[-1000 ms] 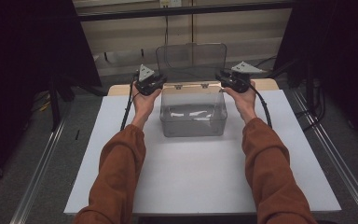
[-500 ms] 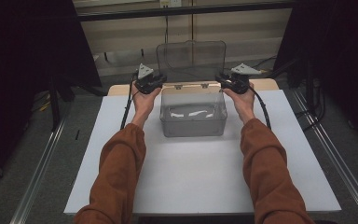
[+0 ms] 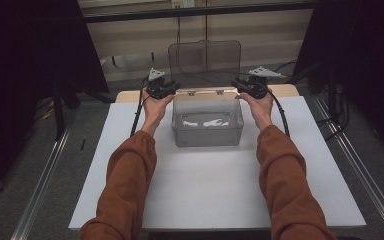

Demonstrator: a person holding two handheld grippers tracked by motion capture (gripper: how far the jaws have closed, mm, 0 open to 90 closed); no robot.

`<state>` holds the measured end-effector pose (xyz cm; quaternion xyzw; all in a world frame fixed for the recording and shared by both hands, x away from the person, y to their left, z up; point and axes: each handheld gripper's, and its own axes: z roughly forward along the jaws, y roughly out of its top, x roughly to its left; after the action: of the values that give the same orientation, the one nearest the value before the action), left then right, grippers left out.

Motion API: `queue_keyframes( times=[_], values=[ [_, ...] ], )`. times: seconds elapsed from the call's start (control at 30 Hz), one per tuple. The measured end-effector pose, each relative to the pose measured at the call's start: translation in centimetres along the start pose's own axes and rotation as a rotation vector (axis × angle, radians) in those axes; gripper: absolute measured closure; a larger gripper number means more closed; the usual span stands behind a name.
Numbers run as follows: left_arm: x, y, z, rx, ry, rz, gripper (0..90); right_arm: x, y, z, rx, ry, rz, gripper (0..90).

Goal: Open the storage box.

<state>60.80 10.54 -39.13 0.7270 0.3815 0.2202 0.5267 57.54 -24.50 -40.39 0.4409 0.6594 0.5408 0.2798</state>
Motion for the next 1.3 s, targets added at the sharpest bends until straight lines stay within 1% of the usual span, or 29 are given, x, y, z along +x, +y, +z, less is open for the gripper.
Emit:
queue_keyframes(
  times=[0.03,0.07,0.1,0.17,0.23,0.27,0.33,0.37,0.53,0.67,0.73,0.8,0.83,0.9,0.93,1.0,1.03,1.1,1.17,1.23,1.27,1.3],
  values=[
    [-0.1,0.0,0.1,0.003,0.005,0.000,70.3,0.0,0.0,0.0,0.000,0.000,0.000,73.5],
    [0.1,0.0,0.1,0.002,-0.005,-0.028,70.3,0.0,0.0,0.0,0.002,0.000,0.007,73.6],
    [0.2,0.1,0.0,0.006,-0.010,-0.029,72.9,0.0,0.1,0.0,0.006,0.003,0.025,73.9],
    [0.4,0.1,0.1,0.007,-0.017,-0.042,73.1,-0.1,0.1,0.0,0.007,0.005,0.029,74.0],
    [0.5,0.0,0.2,0.004,-0.024,-0.054,73.6,-0.1,0.2,0.0,0.017,0.008,0.046,74.2],
    [0.6,0.1,0.2,0.010,-0.026,-0.060,73.8,-0.2,0.3,0.1,0.022,0.010,0.049,74.2],
    [0.7,0.2,0.2,0.021,-0.031,-0.051,74.2,-0.2,0.4,0.2,0.033,0.009,0.053,74.2],
    [0.8,0.2,0.2,0.028,-0.030,-0.055,74.2,-0.3,0.5,0.2,0.039,0.010,0.057,74.3],
    [0.7,0.6,0.3,0.057,-0.018,-0.045,73.7,-0.4,0.6,0.3,0.045,0.013,0.086,74.0],
    [0.6,0.8,0.4,0.077,-0.014,-0.060,73.6,-0.4,0.6,0.3,0.052,0.014,0.100,74.1],
    [0.7,0.8,0.4,0.076,-0.012,-0.066,73.7,-0.4,0.8,0.4,0.061,0.008,0.104,74.0],
    [0.7,0.9,0.4,0.080,-0.011,-0.087,73.7,-0.4,0.9,0.5,0.071,0.005,0.115,74.0],
    [0.7,0.9,0.5,0.083,-0.011,-0.089,73.8,-0.4,0.9,0.5,0.075,0.004,0.125,73.9],
    [0.7,0.9,0.5,0.084,-0.011,-0.102,73.8,-0.5,1.1,0.7,0.092,0.002,0.148,73.8],
    [0.7,0.9,0.5,0.091,-0.007,-0.116,74.2,-0.5,1.2,0.7,0.099,0.001,0.149,73.8],
    [0.7,1.1,0.5,0.100,0.000,-0.117,74.3,-0.6,1.4,0.8,0.118,0.000,0.160,73.8],
    [0.7,1.1,0.6,0.100,-0.007,-0.126,74.3,-0.6,1.5,0.9,0.124,0.001,0.164,73.7],
    [0.9,1.2,0.5,0.113,-0.017,-0.128,74.7,-0.7,1.6,0.9,0.132,0.000,0.167,73.6],
    [0.9,1.3,0.6,0.123,-0.015,-0.131,74.8,-0.7,1.6,1.0,0.136,-0.001,0.170,73.4],
    [0.8,1.6,0.6,0.146,-0.004,-0.131,74.7,-0.8,1.6,1.1,0.139,0.001,0.172,73.2],
    [0.8,1.8,0.7,0.157,0.000,-0.132,74.4,-0.9,1.7,1.2,0.145,0.003,0.190,73.1],
    [0.7,1.9,0.7,0.171,0.003,-0.121,74.4,-0.9,1.7,1.2,0.145,0.003,0.190,73.1]
  ],
)
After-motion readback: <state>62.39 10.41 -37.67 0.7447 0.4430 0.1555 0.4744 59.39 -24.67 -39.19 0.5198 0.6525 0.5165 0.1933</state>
